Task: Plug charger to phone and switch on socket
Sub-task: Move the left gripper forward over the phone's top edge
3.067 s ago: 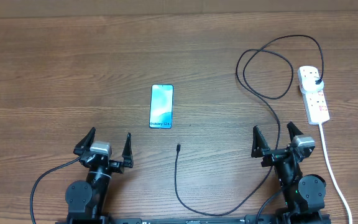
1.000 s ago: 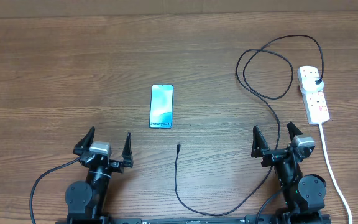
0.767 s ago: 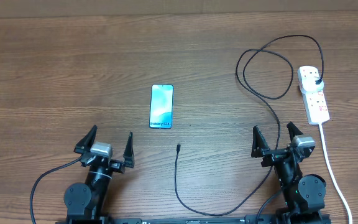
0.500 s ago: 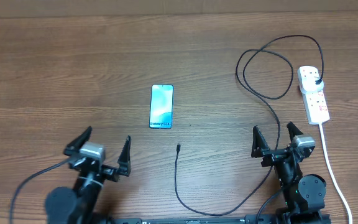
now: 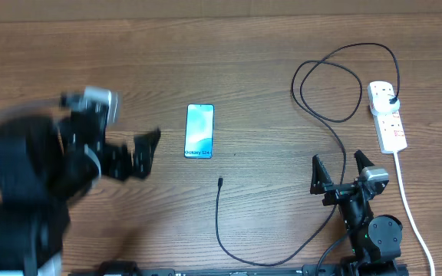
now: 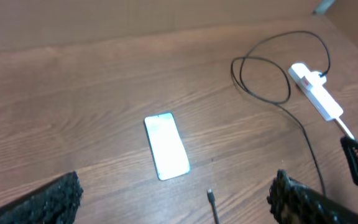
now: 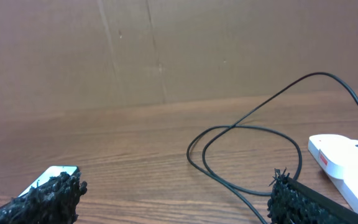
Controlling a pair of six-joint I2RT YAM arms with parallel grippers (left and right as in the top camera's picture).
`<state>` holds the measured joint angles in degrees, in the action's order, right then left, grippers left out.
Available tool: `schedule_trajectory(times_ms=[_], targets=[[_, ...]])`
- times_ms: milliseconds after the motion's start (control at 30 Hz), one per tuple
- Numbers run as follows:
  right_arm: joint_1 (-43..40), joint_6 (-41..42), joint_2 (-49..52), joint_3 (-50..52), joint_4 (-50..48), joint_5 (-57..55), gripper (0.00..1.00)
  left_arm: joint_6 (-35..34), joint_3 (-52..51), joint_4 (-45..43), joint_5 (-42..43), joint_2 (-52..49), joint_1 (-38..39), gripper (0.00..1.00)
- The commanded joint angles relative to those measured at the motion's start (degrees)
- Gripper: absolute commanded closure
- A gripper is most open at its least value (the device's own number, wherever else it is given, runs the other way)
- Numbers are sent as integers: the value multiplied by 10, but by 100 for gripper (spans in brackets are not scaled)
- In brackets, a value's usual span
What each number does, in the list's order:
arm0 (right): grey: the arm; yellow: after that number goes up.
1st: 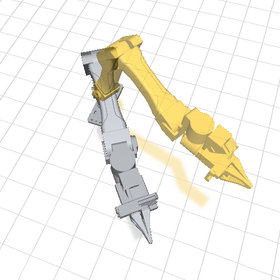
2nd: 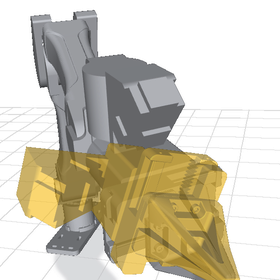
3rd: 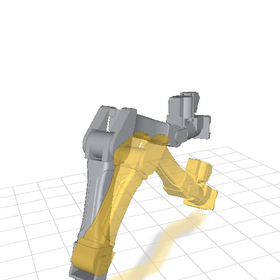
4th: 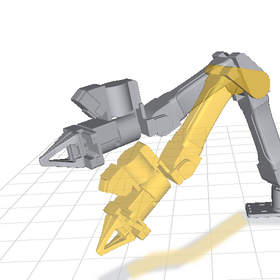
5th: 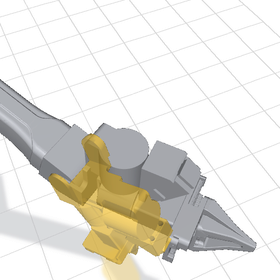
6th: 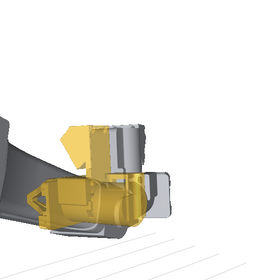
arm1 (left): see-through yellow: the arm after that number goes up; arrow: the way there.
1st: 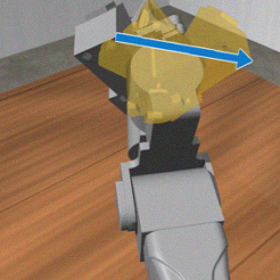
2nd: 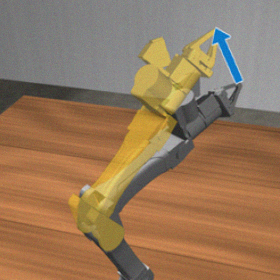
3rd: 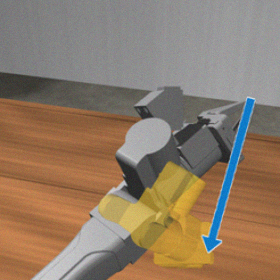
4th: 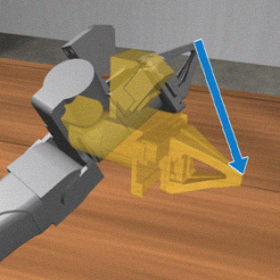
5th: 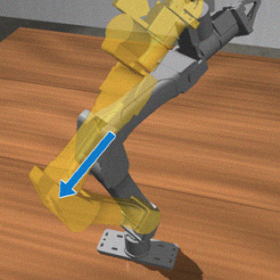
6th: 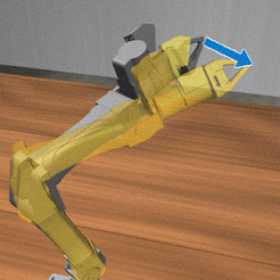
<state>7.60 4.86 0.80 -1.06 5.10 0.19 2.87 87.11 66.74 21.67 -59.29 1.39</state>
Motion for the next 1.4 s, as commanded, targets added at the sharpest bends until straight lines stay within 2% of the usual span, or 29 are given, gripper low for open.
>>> schedule_trajectory(times_ms=[0, 100, 167, 433, 567, 600, 667, 733, 767, 1000, 1200, 1233, 1333, 1367], targets=[[1, -2, -6, 6, -3, 1, 0, 34, 143, 97, 17, -132, -2, 0], [1, -3, -6, 6, -3, 1, 0, 26, 217, 161, 25, -223, -2, 0], [1, -2, -6, 6, -3, 1, 0, -2, 235, 172, 40, -268, -2, 1], [1, -2, -6, 6, -3, 1, 0, -153, 236, 150, 69, -399, -2, 1], [1, -2, -6, 6, -3, 1, 0, -164, 236, 125, 69, -459, -2, 0], [1, -2, -6, 6, -3, 1, 0, -164, 236, 124, 69, -474, -2, 8], [1, -2, -6, 6, -3, 1, 0, -169, 236, 126, 69, -499, -1, 55], [1, -2, -6, 6, -3, 1, 0, -171, 236, 130, 69, -525, 2, 89], [1, -2, -6, 6, -3, 1, 0, -171, 236, 132, 66, -540, 6, 96], [1, -2, -6, 6, -3, 1, 0, -170, 236, 141, 31, -607, 36, 96], [1, -2, -6, 6, -3, 1, 0, -171, 236, 137, -62, -629, 80, 96], [1, -2, -6, 6, -3, 1, 0, -171, 236, 136, -80, -631, 86, 90], [1, -2, -6, 6, -3, 1, 0, -170, 236, 128, -127, -631, 107, 47], [1, -2, -6, 6, -3, 1, 0, -170, 236, 126, -137, -631, 113, 41]])
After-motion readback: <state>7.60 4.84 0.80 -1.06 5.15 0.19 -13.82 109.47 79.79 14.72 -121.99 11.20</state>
